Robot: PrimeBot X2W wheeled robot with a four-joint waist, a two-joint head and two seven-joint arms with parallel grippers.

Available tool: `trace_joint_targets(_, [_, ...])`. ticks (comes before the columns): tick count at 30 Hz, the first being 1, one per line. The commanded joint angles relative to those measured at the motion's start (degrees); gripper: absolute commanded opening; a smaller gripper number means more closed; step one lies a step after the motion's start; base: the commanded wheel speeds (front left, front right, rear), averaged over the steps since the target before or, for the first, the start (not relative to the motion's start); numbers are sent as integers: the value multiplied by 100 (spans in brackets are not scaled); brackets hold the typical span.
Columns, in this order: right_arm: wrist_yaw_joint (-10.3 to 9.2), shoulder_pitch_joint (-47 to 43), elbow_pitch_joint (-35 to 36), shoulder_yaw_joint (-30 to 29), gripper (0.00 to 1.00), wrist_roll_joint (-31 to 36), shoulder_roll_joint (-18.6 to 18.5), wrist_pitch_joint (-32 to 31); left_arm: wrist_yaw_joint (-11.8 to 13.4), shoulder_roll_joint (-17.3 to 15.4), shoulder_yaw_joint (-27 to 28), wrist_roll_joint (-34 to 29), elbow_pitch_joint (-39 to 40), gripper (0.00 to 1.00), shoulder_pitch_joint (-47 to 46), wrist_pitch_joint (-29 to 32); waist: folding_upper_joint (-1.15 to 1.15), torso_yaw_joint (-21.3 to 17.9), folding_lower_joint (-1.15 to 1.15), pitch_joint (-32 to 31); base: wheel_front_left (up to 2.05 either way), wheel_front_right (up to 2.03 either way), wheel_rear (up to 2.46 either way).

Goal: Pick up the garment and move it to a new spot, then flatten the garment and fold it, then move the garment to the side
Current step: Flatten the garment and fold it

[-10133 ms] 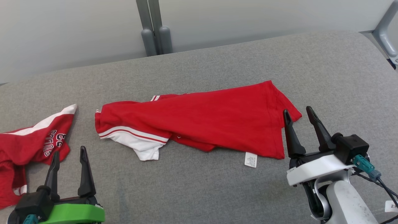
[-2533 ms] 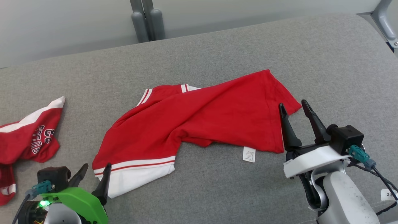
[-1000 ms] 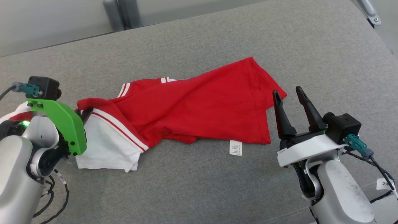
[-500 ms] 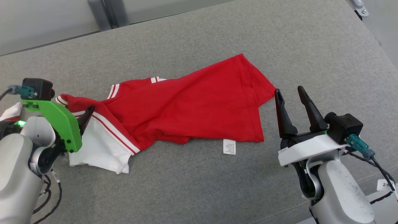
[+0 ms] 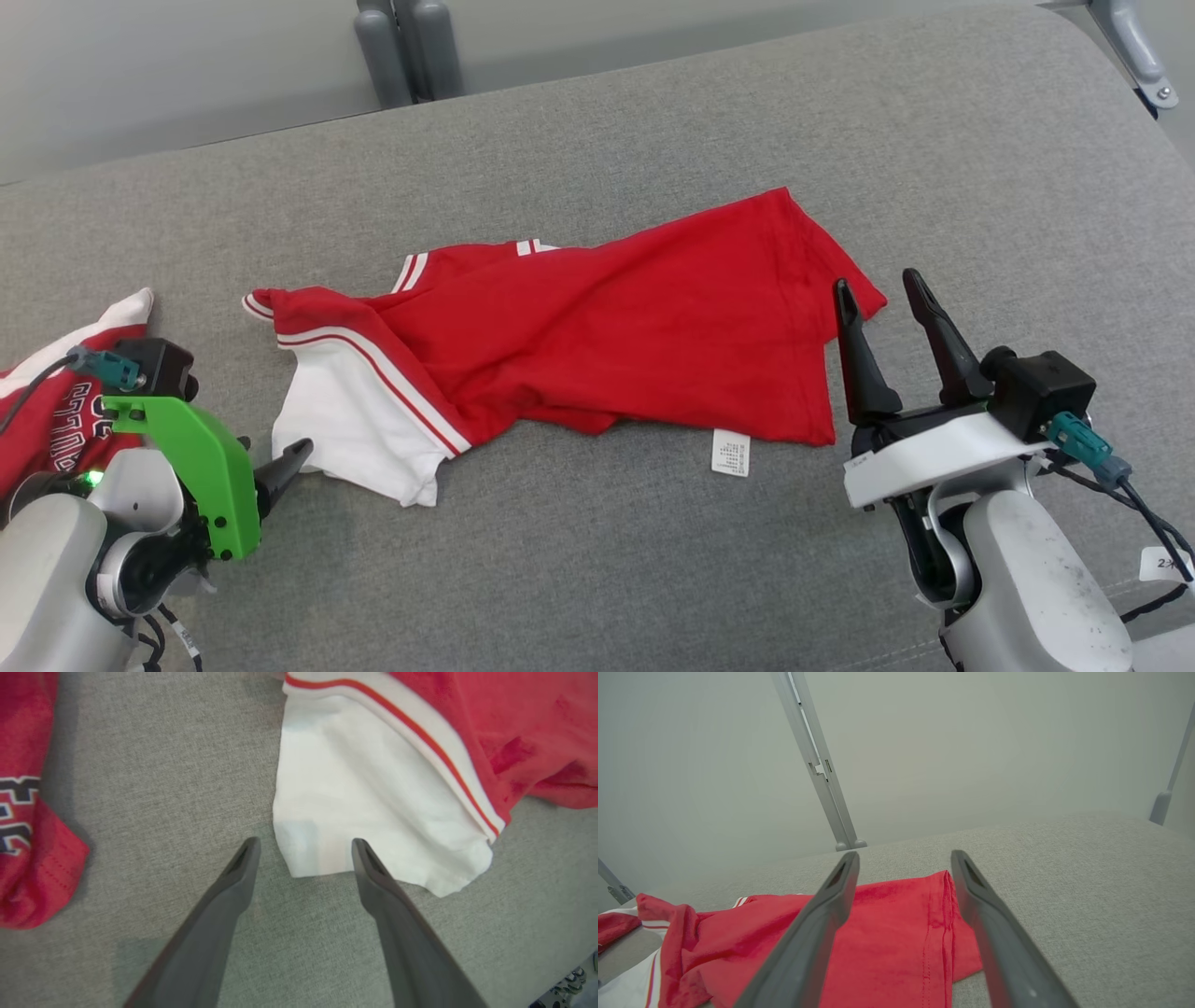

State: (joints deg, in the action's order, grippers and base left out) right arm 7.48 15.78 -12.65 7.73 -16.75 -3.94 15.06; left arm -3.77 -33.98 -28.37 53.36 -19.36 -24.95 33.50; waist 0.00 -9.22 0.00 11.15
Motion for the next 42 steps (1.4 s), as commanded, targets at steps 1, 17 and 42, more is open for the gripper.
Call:
trace_joint_targets(1, [3,19,13,13,100,40,-5,17,39,-7,21,25,3,100,22,19,0,4,0,-4,0,0,0])
trace_joint_targets(17, [3,104,-46,72,100,-52,16,17,-68,256,-152,121,-706,0,-329,220,0,-154,0,73,0,0,0])
trace_joint_targets(42, [3,-200,-135,59,100,-63,18,17,507,-482,63,956,1106,0,1296,849,0,460,0,-318,0,0,0])
